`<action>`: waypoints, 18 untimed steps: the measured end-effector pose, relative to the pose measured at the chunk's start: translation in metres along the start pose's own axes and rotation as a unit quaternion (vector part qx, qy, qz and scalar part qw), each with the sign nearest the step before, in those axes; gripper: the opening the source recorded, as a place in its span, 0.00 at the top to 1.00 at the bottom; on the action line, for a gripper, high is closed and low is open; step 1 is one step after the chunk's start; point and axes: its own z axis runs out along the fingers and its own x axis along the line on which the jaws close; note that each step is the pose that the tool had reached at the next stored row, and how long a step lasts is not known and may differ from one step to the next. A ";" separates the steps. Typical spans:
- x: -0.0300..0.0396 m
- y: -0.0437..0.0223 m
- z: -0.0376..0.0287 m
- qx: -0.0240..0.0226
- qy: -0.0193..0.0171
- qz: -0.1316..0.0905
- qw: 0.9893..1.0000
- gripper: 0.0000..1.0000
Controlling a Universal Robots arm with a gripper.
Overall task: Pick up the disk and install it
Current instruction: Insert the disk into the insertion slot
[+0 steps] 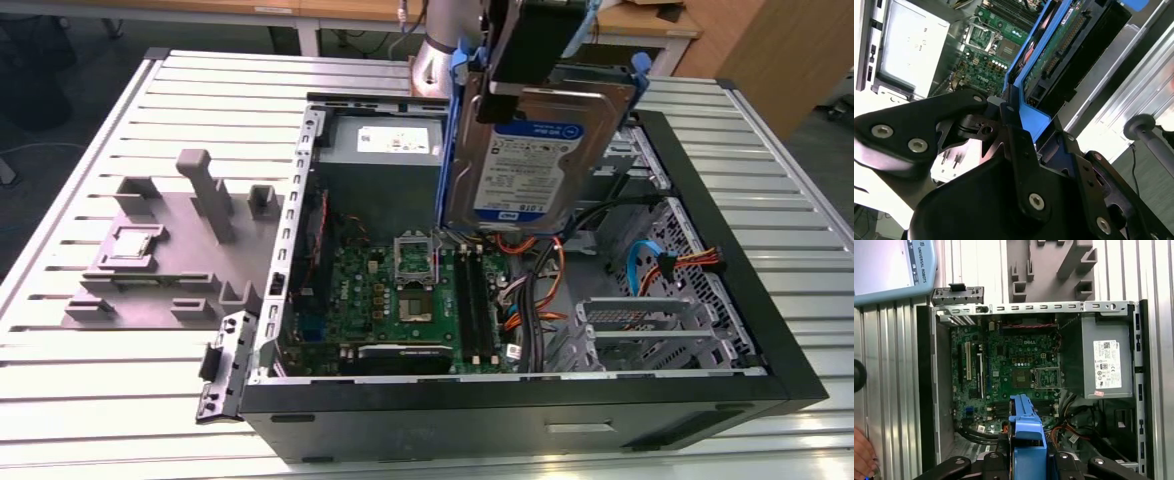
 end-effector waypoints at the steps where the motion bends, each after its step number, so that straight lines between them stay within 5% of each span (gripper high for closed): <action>1: 0.0017 -0.0009 0.0000 0.000 0.000 0.000 1.000 0.64; 18: 0.0218 -0.0146 -0.0001 0.000 0.000 0.000 1.000 0.64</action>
